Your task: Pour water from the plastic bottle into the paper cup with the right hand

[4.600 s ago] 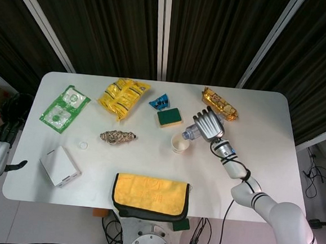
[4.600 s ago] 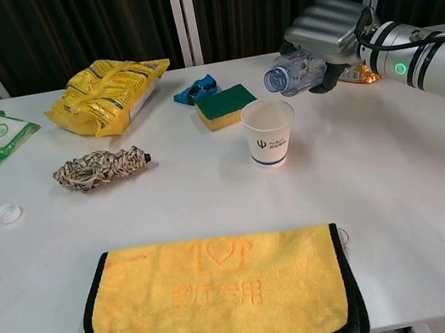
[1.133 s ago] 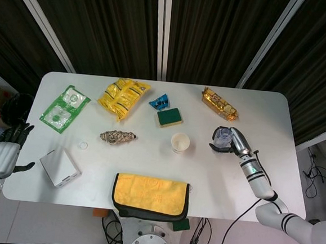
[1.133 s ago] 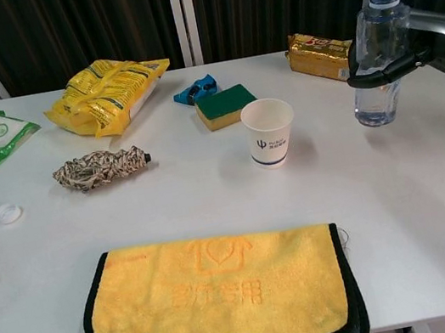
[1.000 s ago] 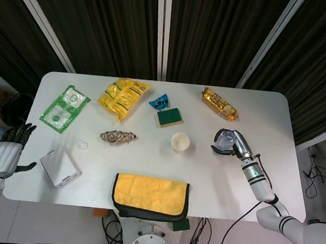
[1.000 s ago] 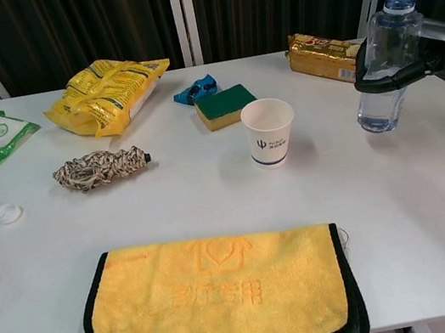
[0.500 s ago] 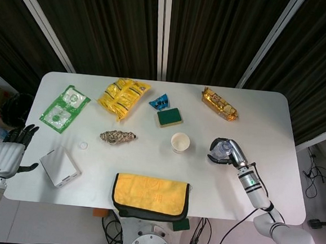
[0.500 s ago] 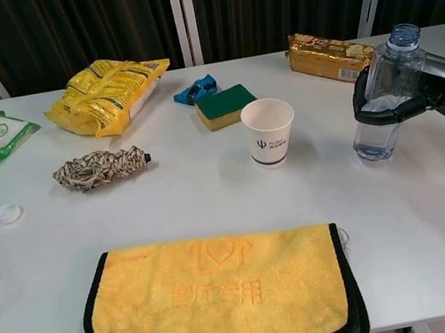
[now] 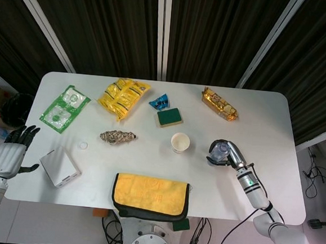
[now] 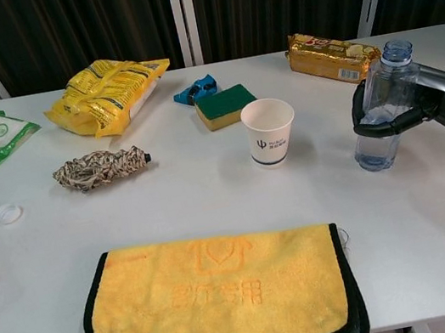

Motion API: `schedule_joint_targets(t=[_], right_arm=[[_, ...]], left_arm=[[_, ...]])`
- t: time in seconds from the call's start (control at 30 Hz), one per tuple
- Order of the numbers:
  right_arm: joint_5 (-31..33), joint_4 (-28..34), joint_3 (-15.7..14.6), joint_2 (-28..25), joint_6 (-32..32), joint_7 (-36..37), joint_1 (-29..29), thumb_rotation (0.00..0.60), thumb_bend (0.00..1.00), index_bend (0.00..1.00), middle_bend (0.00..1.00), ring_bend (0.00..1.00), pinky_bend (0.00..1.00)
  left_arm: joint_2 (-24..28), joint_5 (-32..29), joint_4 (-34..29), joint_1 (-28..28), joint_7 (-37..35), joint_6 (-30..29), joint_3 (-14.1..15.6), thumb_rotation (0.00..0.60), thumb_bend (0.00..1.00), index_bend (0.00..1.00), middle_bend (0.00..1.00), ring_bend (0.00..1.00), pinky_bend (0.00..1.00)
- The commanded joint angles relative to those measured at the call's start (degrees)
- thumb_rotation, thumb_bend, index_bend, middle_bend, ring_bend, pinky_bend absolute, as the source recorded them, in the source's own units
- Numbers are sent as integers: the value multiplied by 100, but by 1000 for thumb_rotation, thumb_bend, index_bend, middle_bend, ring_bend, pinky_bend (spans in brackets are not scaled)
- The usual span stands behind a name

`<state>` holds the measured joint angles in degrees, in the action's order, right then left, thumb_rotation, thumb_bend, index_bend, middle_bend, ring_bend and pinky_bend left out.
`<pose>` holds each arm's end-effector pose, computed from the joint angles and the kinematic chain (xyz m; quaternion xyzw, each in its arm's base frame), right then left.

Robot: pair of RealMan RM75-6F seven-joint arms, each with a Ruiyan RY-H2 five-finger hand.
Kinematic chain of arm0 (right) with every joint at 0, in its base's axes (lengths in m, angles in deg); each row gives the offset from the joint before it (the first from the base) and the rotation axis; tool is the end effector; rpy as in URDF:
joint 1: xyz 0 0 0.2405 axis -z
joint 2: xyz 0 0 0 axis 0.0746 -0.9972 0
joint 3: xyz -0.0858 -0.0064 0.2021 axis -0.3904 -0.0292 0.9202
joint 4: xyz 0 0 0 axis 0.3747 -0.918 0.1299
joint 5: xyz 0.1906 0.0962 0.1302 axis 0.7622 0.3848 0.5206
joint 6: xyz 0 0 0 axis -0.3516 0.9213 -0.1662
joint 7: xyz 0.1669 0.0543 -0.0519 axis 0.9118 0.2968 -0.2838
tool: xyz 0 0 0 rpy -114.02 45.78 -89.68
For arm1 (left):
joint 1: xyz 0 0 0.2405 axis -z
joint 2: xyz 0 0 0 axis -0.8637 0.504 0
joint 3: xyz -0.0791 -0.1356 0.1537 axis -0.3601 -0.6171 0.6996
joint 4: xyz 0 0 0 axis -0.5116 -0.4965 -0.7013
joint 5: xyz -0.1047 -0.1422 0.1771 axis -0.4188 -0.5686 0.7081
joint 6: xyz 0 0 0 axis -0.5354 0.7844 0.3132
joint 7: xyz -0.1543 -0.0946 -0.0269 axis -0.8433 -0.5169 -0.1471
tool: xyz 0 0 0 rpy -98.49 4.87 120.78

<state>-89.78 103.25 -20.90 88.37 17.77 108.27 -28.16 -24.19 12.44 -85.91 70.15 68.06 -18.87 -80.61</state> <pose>-0.2742 -0.3685 -0.0752 0.5200 -0.6279 0.5343 0.2233 -0.3257 0.2473 0.0736 -0.6437 -0.3870 -0.3207 0.5771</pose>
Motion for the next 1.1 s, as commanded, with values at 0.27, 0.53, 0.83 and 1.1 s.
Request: schedule_joint_targets(t=[0.27, 0.53, 0.83, 1.1], right_arm=[[-56, -61, -93, -1, -45, -66, -6, 600, 275, 595, 478, 251, 192], [-97, -68, -166, -26, -80, -112, -4, 600, 198, 401, 359, 160, 158], [-158, 23, -265, -178, -154, -141, -15, 600, 150, 6, 121, 7, 34], [-113, 216, -294, -416, -405, -540, -14, 600, 35, 0, 0, 0, 0]], left_arm=[[-9, -18, 4, 31, 28, 63, 12, 600, 87, 83, 69, 22, 130], [-6, -32, 5, 34, 36, 68, 15, 600, 87, 83, 69, 22, 130], [-2, -37, -13, 31, 57, 55, 19, 600, 88, 83, 69, 22, 130], [-3, -39, -25, 29, 78, 47, 22, 600, 87, 83, 69, 22, 130]])
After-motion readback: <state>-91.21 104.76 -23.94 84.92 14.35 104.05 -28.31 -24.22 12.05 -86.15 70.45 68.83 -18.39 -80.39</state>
